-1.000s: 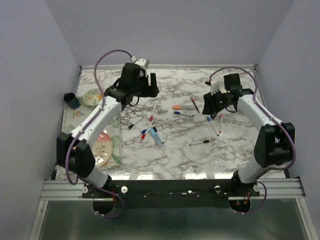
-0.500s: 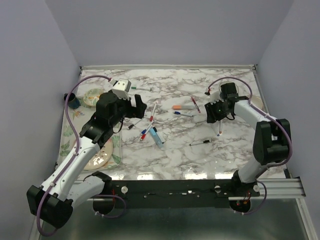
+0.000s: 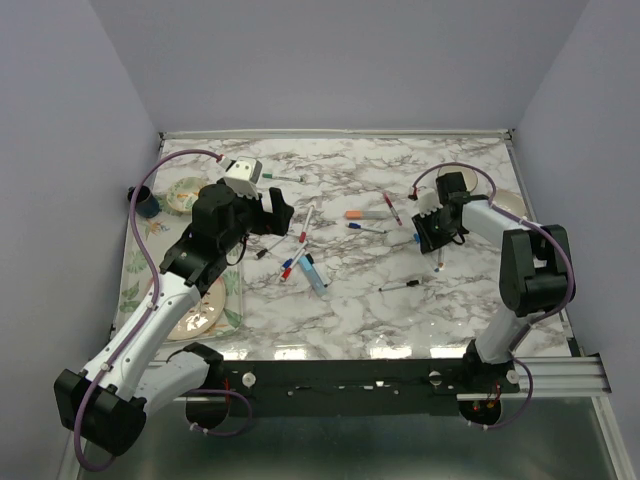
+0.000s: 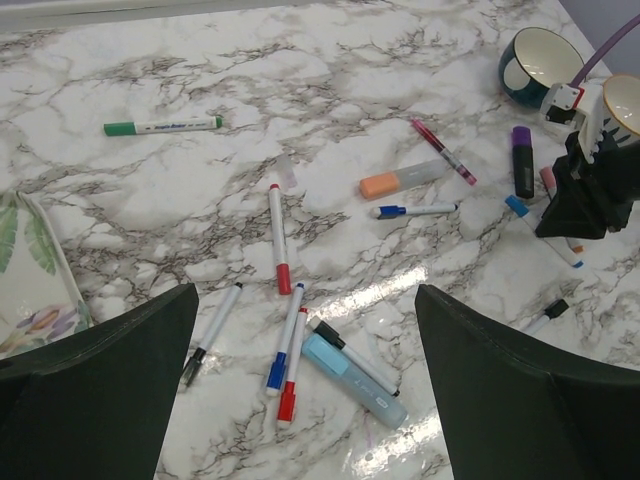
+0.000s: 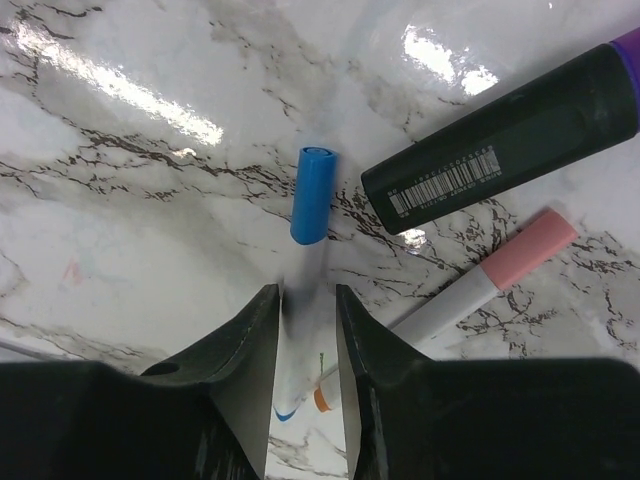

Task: Open the pen caps
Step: Grab a pen on the table with the right arm, then pass the pen from the right arm to the left

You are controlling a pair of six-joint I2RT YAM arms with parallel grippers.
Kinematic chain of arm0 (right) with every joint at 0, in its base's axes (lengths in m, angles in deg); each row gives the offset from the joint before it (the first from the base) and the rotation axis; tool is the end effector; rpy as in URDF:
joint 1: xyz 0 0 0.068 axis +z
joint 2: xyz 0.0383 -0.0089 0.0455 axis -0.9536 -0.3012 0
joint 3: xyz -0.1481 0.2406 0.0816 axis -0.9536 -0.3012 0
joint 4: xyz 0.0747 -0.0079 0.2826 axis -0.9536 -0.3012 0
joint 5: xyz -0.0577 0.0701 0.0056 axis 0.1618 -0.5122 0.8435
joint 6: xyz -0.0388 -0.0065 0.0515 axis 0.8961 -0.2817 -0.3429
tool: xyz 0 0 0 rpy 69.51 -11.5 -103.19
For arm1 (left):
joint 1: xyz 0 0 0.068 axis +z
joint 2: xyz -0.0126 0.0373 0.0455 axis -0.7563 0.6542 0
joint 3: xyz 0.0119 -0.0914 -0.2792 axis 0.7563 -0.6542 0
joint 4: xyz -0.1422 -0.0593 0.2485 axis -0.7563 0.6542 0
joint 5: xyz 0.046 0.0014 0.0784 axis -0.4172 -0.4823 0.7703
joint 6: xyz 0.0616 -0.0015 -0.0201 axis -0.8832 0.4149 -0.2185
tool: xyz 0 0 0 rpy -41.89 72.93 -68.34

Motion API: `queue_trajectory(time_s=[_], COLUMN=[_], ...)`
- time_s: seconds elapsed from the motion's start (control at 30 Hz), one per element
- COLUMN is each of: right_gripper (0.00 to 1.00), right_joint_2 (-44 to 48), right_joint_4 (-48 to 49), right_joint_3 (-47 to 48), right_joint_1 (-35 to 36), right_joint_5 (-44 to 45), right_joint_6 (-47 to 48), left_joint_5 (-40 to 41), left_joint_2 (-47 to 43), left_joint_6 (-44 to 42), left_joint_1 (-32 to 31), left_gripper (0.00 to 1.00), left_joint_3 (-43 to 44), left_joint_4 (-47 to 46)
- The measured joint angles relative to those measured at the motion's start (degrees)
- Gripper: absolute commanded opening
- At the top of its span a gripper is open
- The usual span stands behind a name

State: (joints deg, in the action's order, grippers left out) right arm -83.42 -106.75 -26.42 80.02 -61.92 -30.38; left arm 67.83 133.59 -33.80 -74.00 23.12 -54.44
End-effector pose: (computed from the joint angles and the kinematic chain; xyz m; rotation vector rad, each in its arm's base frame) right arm 0.3649 0.0586 0.1555 -0.7334 2.6487 0.2166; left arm 0.2357 -0.1113 0.3576 0.1777 1.8817 -0.5224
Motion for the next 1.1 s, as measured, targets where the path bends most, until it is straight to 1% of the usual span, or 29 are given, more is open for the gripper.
queue_trajectory(time_s=[0.03,0.17,0.3,0.33,0.43,0.53,0.63,0.7,0.8,0.9,1.03,1.1], right_gripper=[0.33,0.33,0.24,0.18,0.06,0.01,0.01,0.01,0.00,0.01,0.00,0.01], right_joint_2=[-0.22,-0.96,-1.11,-1.14,-1.33,-1.38,-1.40,-1.18,0.98,4.79,8.63,9.03], right_joint_4=[-0.04,-0.33,-0.42,-0.44,-0.74,-1.38,-2.40,-2.95,-3.91,-4.28,-4.79,-4.96], right_joint_3=[0.00,0.26,0.44,0.46,0.72,1.01,1.25,1.27,1.25,1.25,1.27,1.27], right_joint_1=[0.00,0.00,0.00,0.00,0.00,0.00,0.02,0.02,0.02,0.02,0.00,-0.02], right_joint_5=[-0.02,-0.02,0.00,0.00,0.00,-0.50,-2.21,-3.82,-7.76,-12.59,-23.39,-27.71], right_joint_6=[0.09,0.42,0.57,0.55,0.61,0.70,0.28,-0.07,-0.72,-1.25,-1.55,-1.62], left_joint_5=[0.00,-0.07,-0.98,-1.51,-2.93,-4.52,-7.93,-10.32,-14.40,-17.16,-16.87,-14.45], left_joint_2=[0.00,-0.02,-0.17,-0.26,-0.31,-0.28,0.07,0.35,0.87,1.73,4.28,6.19], left_joint_6=[0.02,0.07,0.48,0.66,1.25,2.10,4.48,6.75,12.79,22.32,32.96,37.46], left_joint_1=[0.00,0.00,0.00,0.00,0.00,0.07,0.52,0.81,0.90,0.70,-1.95,-5.25], left_gripper=[0.99,0.99,0.99,0.99,0.99,0.99,0.99,0.99,0.98,0.96,0.95,0.93], left_joint_3=[0.00,0.00,0.00,0.00,-0.02,-0.07,-0.44,-1.53,-5.51,-12.15,-19.26,-21.09], left_joint_4=[0.00,-0.11,-0.76,-1.16,-1.97,-2.67,-4.28,-6.62,-12.94,-22.10,-32.54,-36.65])
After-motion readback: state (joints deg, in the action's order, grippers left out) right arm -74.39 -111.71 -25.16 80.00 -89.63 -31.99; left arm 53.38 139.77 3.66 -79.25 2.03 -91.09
